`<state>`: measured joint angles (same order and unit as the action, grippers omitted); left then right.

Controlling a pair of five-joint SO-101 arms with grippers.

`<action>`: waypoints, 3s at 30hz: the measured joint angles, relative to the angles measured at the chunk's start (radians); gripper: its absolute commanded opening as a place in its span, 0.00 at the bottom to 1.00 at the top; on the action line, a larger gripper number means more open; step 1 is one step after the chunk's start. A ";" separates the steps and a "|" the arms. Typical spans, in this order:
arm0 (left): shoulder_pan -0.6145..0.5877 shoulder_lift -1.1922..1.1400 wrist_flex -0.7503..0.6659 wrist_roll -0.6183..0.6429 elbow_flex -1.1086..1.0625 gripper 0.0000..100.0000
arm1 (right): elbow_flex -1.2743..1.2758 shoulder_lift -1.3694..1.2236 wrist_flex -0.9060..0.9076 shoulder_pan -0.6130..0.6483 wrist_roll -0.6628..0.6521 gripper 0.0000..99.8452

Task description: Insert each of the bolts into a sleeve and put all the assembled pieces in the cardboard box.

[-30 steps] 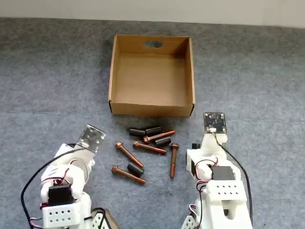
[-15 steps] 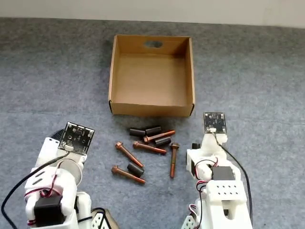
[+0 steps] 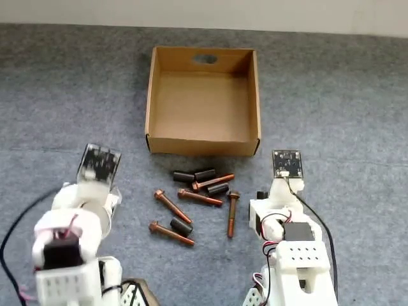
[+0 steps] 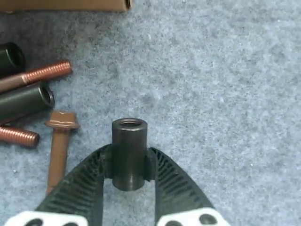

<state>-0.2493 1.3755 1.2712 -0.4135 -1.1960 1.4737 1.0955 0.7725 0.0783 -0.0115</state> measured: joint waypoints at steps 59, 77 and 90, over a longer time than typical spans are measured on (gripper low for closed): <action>0.367 -0.408 -0.350 0.256 -0.189 0.17 | 0.031 0.000 0.000 0.000 0.000 0.01; 0.364 -0.410 -0.356 0.137 -0.193 0.05 | 0.031 0.000 0.000 0.000 0.000 0.01; 0.164 -0.410 -0.356 0.015 -0.144 0.05 | 0.031 0.000 0.000 0.000 0.000 0.01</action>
<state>-0.0852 0.9659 0.9152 -0.3982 -1.3403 1.5044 1.0955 0.7725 0.0783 -0.0115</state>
